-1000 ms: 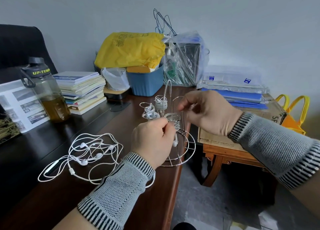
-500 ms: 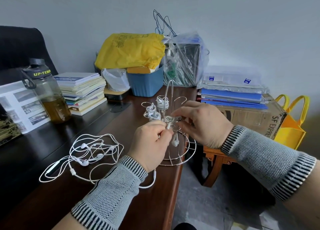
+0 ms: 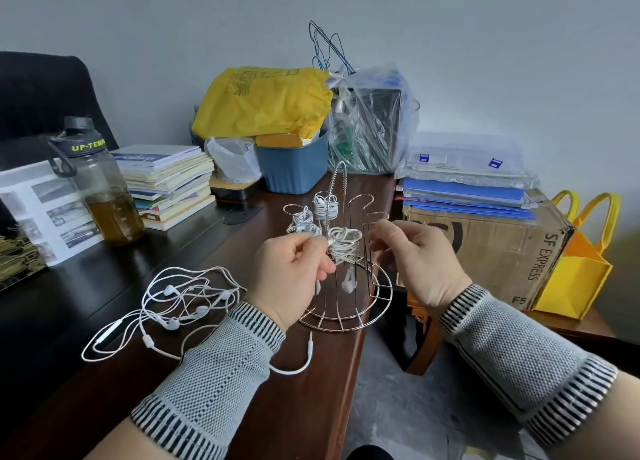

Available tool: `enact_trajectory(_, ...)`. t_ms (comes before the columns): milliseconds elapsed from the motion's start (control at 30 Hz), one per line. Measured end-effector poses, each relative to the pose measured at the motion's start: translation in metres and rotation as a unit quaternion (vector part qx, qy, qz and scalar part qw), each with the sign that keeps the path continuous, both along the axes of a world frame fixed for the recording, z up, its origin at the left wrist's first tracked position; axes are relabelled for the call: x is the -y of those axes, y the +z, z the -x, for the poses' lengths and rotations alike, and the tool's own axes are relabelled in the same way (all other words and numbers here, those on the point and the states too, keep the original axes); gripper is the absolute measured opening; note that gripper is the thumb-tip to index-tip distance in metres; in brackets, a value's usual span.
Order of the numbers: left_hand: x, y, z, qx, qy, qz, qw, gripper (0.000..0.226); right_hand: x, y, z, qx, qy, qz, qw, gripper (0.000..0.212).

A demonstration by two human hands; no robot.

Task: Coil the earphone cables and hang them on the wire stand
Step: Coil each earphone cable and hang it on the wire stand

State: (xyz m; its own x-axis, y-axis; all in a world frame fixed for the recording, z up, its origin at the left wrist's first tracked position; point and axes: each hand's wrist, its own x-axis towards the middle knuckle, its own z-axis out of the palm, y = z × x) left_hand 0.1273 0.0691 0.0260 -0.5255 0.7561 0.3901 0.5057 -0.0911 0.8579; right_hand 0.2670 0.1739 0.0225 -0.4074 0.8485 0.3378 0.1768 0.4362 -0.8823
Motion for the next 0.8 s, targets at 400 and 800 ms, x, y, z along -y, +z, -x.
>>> enact_trajectory(400,0.008,0.008,-0.01,0.354,0.057,0.114,0.927,0.04,0.011,0.006,0.012,-0.01,-0.009,0.251,0.968,0.061)
enact_trajectory(800,-0.001,0.016,-0.015,0.376,0.011,0.169,0.911,0.062,0.018,0.012,0.014,-0.039,0.041,0.334,0.941,0.063)
